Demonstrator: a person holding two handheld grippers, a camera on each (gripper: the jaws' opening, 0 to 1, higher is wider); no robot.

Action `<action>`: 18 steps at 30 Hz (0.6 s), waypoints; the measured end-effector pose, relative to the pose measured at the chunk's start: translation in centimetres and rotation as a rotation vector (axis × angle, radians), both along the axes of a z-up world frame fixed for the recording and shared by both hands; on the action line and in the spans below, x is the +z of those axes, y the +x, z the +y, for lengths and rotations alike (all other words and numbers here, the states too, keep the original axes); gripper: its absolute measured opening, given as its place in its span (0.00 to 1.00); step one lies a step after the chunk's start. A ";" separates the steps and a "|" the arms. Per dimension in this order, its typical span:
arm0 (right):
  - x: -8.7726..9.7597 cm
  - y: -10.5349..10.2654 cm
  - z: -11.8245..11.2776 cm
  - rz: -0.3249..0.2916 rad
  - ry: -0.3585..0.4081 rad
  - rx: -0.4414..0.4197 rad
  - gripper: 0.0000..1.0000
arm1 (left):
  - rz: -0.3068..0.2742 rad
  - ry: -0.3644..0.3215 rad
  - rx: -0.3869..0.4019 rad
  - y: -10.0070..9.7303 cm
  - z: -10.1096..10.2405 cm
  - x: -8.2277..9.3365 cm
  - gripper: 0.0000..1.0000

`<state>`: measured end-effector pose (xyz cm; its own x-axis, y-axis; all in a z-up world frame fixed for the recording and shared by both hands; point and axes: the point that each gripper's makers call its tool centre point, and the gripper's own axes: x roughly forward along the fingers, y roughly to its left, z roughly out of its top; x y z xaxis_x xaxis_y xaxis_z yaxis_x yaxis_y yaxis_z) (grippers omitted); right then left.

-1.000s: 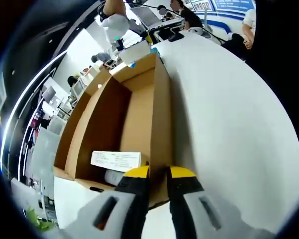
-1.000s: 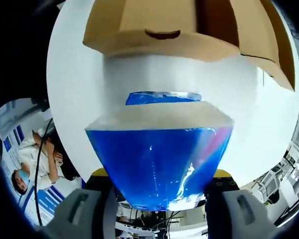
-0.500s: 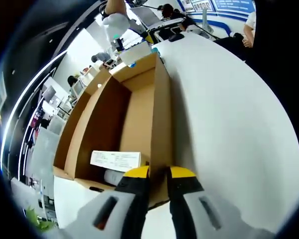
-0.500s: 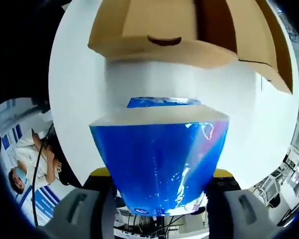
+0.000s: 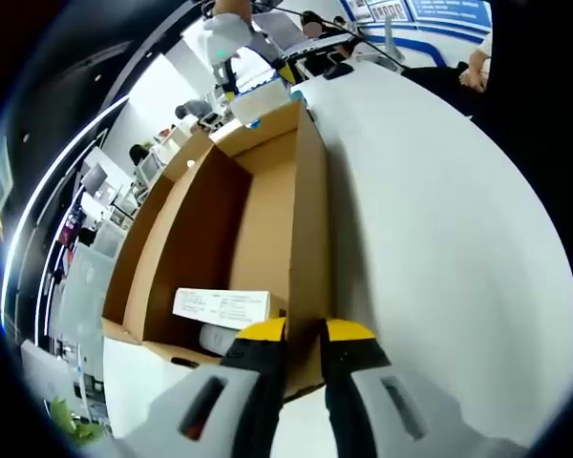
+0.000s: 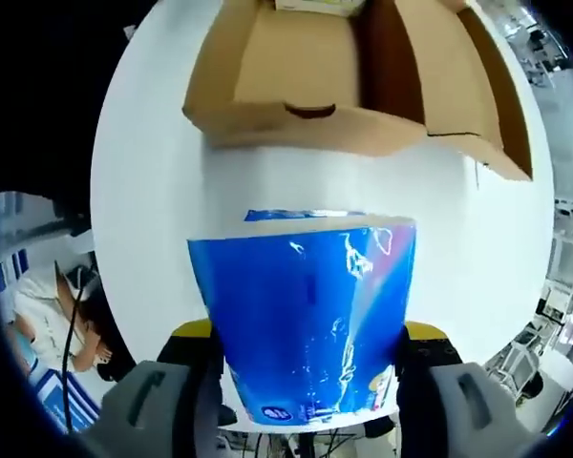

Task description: Operate the shoe box by opening the lid, removing the specified soft item, and placing it in the target area until the item is outside and the box remains undamaged.

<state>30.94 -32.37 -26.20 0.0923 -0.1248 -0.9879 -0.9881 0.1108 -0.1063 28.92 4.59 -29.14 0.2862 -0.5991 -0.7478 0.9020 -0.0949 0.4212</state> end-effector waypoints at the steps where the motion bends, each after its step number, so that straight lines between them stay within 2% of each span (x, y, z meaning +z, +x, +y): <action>1: 0.1 -0.1 0.1 -0.004 0.008 -0.002 0.75 | 0.000 0.000 0.000 0.0 0.0 0.0 0.13; 6: 0.2 -0.4 0.9 -0.029 0.065 -0.037 0.75 | 0.000 -0.001 0.000 0.0 0.0 0.0 0.13; 18: 0.0 -0.7 1.6 -0.052 0.093 -0.104 0.73 | -0.001 -0.001 0.000 0.1 0.1 0.0 0.13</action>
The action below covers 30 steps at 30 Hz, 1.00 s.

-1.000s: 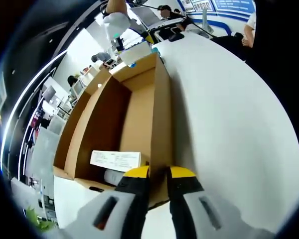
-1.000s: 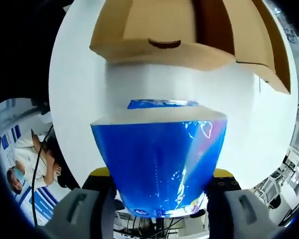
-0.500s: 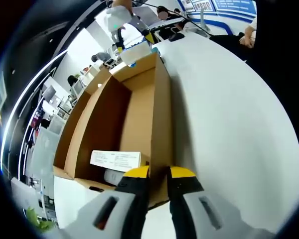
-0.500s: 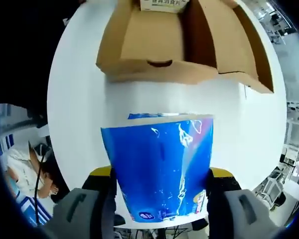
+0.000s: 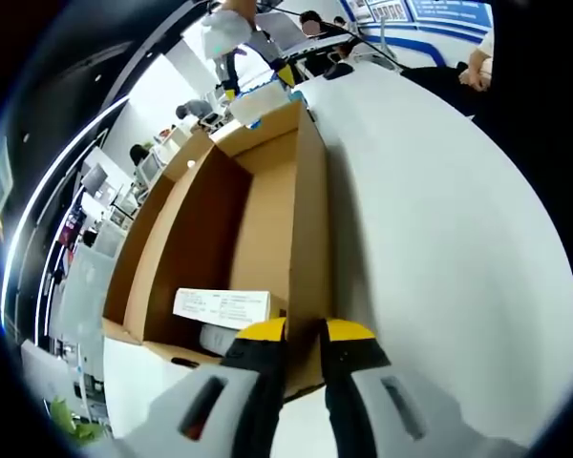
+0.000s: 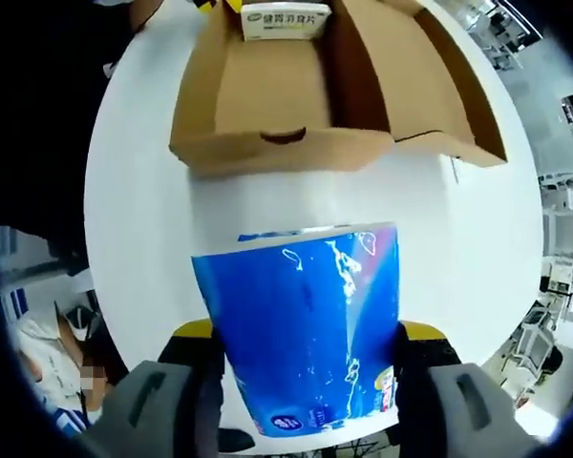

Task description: Operate the shoe box by opening the lid, removing the specified soft item, and placing it in the target area until the item is outside and the box remains undamaged.

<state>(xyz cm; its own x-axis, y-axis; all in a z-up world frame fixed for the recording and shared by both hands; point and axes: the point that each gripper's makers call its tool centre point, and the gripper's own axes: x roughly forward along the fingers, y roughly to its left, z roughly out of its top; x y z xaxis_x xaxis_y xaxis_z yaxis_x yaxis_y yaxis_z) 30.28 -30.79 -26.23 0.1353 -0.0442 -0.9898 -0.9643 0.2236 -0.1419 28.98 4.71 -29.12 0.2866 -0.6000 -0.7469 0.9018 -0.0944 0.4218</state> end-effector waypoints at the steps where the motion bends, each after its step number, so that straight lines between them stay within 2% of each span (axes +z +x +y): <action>1: 0.0 -0.1 0.0 0.000 0.002 0.000 0.73 | 0.000 0.000 0.000 0.0 0.0 0.0 0.13; 3: 0.1 -0.3 0.1 -0.001 0.008 -0.014 0.73 | -0.001 0.001 0.000 0.0 0.0 0.0 0.13; 7: 0.0 -0.8 0.0 0.004 0.009 -0.127 0.73 | -0.001 0.001 0.000 0.0 0.0 0.0 0.13; 11: -0.1 -1.2 0.3 0.007 0.012 -0.096 0.73 | -0.003 0.002 0.000 0.0 0.0 0.0 0.13; 19: -0.2 -1.6 0.7 0.007 0.016 -0.094 0.74 | -0.003 0.003 0.000 0.0 0.0 0.0 0.13; 24: -0.2 -0.4 -0.3 0.008 0.022 -0.041 0.74 | -0.002 0.003 0.000 0.0 0.0 0.0 0.13; 30: 0.2 0.8 -1.1 -0.006 0.052 -0.084 0.74 | -0.005 0.006 0.000 0.0 0.0 0.0 0.13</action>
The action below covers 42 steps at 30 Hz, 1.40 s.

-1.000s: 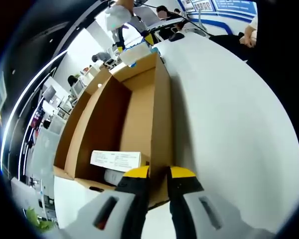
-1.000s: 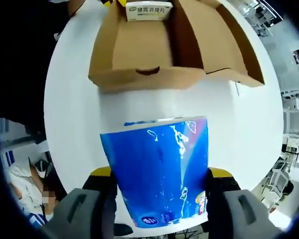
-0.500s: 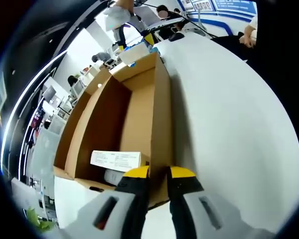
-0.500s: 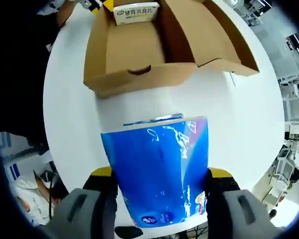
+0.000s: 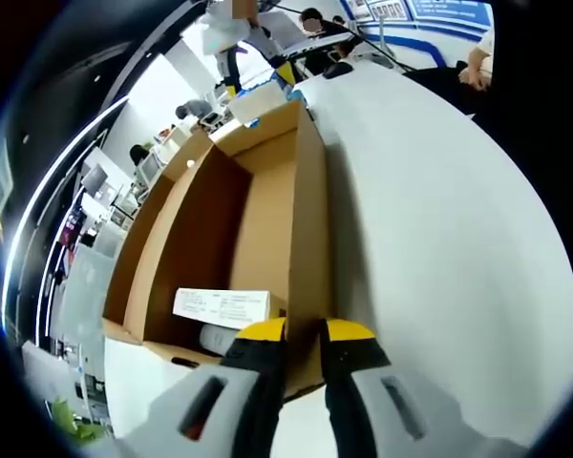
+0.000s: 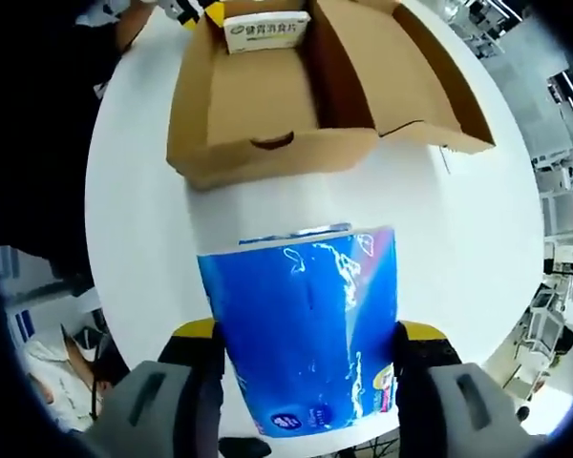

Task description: Operate the shoe box by opening the lid, removing the specified soft item, and placing it in the target area until the item is outside and the box remains undamaged.

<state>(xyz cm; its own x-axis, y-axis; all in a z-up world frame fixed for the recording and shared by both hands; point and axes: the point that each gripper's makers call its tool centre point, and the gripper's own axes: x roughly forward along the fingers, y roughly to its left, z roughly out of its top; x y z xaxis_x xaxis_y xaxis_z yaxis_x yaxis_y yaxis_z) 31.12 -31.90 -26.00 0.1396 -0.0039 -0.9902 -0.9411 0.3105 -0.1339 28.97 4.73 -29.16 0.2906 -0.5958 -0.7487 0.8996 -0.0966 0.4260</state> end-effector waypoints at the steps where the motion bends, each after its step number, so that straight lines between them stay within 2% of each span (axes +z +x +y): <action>1: 0.1 0.0 0.1 -0.002 0.003 -0.001 0.74 | -0.001 0.001 -0.001 0.0 0.0 0.0 0.13; 12: 1.7 -0.3 1.1 -0.031 0.055 -0.026 0.74 | -0.004 0.005 -0.002 0.0 0.0 0.0 0.13; 18: 3.8 -0.3 2.8 -0.074 0.080 0.005 0.73 | -0.005 0.006 -0.003 0.0 0.0 0.0 0.13; 21: 5.6 -0.1 4.4 -0.104 0.099 0.044 0.73 | -0.006 0.006 -0.003 0.0 0.0 0.0 0.13; 24: 8.0 0.9 7.2 -0.173 0.155 0.090 0.72 | -0.006 0.006 -0.003 0.0 0.0 0.0 0.13; 29: 10.7 1.1 11.8 -0.225 0.188 0.194 0.72 | -0.006 0.008 -0.001 0.0 0.0 0.0 0.13; 36: 11.8 1.2 17.4 -0.248 0.205 0.343 0.72 | -0.008 0.008 -0.005 0.0 0.0 0.0 0.13; 38: 11.8 1.7 19.2 -0.274 0.217 0.387 0.70 | -0.008 0.007 -0.002 0.0 0.0 0.0 0.13; 42: 11.1 1.7 21.9 -0.274 0.223 0.452 0.69 | -0.012 0.012 -0.001 0.0 0.0 -0.1 0.13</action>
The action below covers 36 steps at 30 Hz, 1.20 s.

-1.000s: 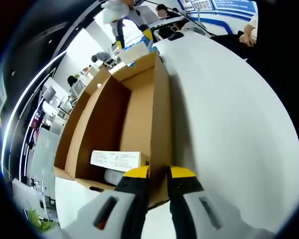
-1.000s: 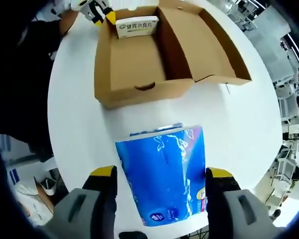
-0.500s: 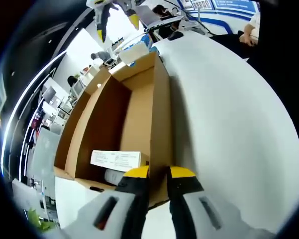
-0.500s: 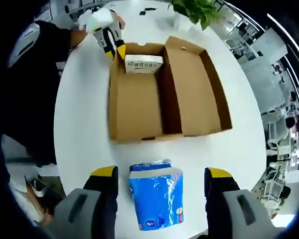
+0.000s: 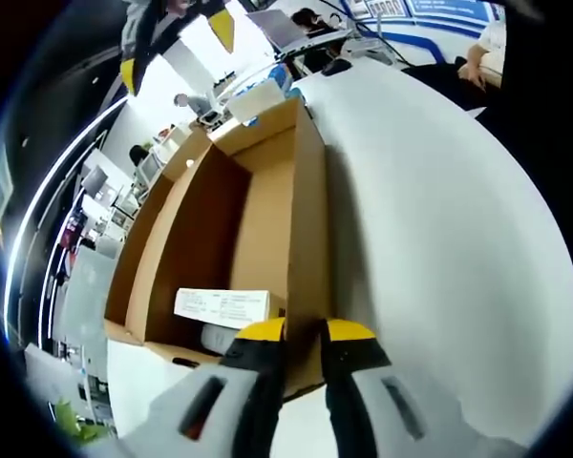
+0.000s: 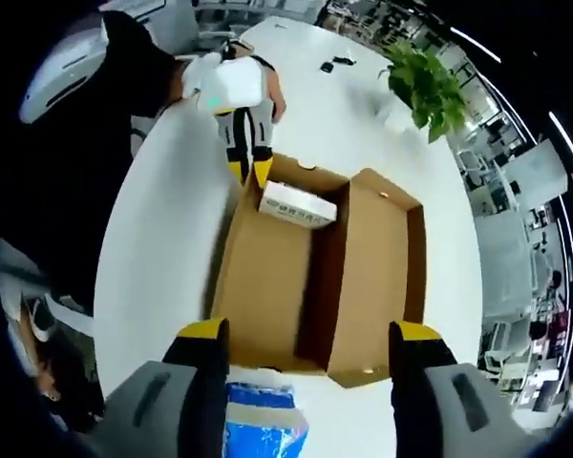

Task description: Operate the shoe box by opening the lid, removing the specified soft item, and placing it in the target area until the item is outside and the box remains undamaged.

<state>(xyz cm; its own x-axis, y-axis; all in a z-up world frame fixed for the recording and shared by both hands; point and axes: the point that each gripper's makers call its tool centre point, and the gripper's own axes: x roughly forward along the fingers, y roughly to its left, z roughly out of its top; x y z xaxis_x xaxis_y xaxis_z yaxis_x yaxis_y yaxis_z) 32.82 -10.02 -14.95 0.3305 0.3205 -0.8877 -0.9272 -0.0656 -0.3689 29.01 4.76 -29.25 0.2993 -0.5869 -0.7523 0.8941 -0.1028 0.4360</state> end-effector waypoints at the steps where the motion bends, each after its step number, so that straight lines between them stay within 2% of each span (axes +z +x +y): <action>1: -0.3 0.1 0.6 -0.003 -0.001 0.018 0.69 | 0.001 -0.001 -0.001 0.0 0.0 0.0 0.13; 4: -0.9 0.7 2.5 -0.033 -0.008 0.091 0.67 | 0.001 -0.003 -0.002 0.0 0.0 0.0 0.13; 5: -1.2 0.9 3.3 -0.054 -0.020 0.147 0.64 | 0.003 -0.006 -0.004 0.0 0.0 0.0 0.13; 7: -2.0 1.2 4.3 -0.067 -0.034 0.202 0.60 | 0.010 -0.013 -0.003 0.0 0.0 0.1 0.13; 10: -3.7 1.6 5.4 -0.048 -0.069 0.211 0.59 | 0.003 -0.009 -0.002 -0.1 0.0 0.0 0.13; 13: -4.8 1.8 6.8 -0.026 -0.067 0.232 0.60 | -0.007 0.003 -0.001 -0.1 0.0 0.0 0.14; 22: -7.6 2.7 11.8 -0.009 -0.055 0.353 0.61 | -0.016 0.011 0.002 0.0 0.1 -0.1 0.14; 25: -8.7 2.9 12.6 0.004 -0.073 0.385 0.61 | -0.004 0.000 0.001 0.0 0.1 0.0 0.14; 36: -12.7 4.4 12.8 -0.019 -0.193 0.471 0.61 | -0.008 0.005 0.005 0.1 0.0 0.0 0.14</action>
<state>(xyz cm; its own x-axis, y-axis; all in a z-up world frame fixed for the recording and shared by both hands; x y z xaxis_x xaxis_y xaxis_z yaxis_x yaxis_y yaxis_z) 37.18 2.82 -27.66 0.2062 0.2692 -0.9408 -0.7738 -0.5436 -0.3251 29.16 4.76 -29.27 0.3079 -0.5816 -0.7529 0.8912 -0.1008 0.4423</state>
